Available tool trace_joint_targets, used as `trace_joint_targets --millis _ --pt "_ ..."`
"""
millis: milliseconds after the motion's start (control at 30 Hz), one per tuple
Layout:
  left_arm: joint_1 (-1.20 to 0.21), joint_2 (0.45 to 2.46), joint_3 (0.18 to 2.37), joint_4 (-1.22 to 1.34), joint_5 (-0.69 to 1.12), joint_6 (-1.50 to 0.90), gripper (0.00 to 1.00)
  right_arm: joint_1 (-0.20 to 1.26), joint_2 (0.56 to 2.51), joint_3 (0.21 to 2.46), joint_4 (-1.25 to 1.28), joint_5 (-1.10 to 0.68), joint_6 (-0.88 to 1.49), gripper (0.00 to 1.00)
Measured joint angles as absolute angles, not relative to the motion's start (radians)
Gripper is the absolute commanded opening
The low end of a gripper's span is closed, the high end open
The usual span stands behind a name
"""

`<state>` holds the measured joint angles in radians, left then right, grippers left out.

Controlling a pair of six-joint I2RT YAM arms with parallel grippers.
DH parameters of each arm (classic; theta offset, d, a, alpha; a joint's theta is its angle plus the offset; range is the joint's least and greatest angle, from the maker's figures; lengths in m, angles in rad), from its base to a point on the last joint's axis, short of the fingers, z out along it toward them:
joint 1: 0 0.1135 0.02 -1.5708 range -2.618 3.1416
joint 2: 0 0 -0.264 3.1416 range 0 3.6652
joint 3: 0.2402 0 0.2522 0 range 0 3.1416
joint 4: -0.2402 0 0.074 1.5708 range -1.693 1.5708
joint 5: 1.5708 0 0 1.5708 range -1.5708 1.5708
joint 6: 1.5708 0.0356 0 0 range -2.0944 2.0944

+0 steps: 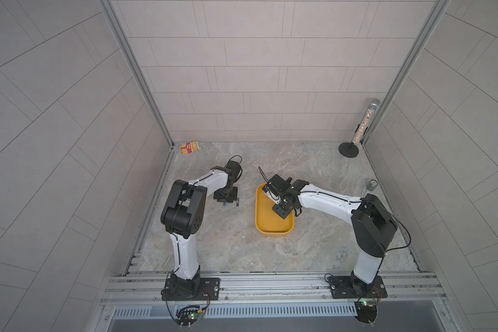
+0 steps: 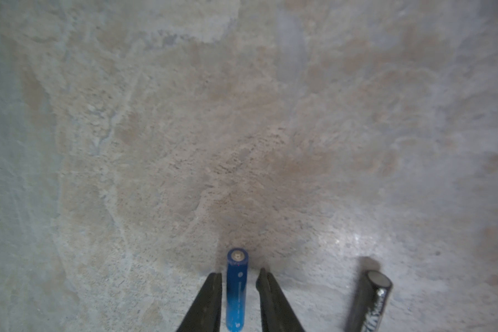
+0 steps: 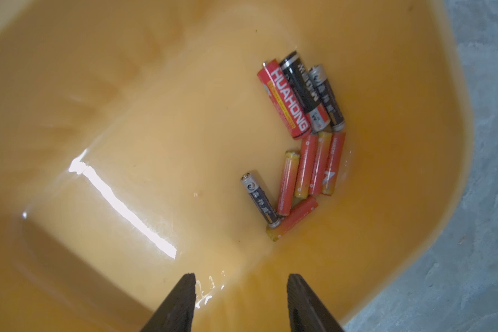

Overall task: Take the batteries out of the storage box
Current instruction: Place the battery at the center of the board, then pick up the battery from the storage box.

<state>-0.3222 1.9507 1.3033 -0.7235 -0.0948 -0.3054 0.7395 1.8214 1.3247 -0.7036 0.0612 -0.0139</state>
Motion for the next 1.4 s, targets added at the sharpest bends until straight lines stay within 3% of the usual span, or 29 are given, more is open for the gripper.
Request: trace_joint_targets --millis 267,533,767,933,1200,1400 --pt "-0.323 1.882 1.306 -0.754 -0.087 -0.31 0.36 0.694 1.902 1.404 -0.709 0.045 -0.057 0.45" --pt "-0.323 1.546 1.288 -0.776 -0.046 -0.317 0.39 0.654 1.99 1.48 -0.729 0.007 -0.103 0.39" --pt "-0.323 1.317 1.142 -0.761 0.001 -0.286 0.39 0.656 2.02 1.488 -0.745 -0.018 -0.121 0.35" --pt "-0.323 1.285 0.994 -0.742 -0.001 -0.277 0.39 0.656 2.037 1.495 -0.749 -0.019 -0.125 0.34" --pt "-0.323 1.32 0.992 -0.734 0.02 -0.276 0.39 0.656 2.085 1.545 -0.749 -0.014 -0.128 0.35" --pt "-0.323 1.323 0.993 -0.732 0.023 -0.276 0.39 0.656 2.096 1.554 -0.749 -0.015 -0.128 0.21"
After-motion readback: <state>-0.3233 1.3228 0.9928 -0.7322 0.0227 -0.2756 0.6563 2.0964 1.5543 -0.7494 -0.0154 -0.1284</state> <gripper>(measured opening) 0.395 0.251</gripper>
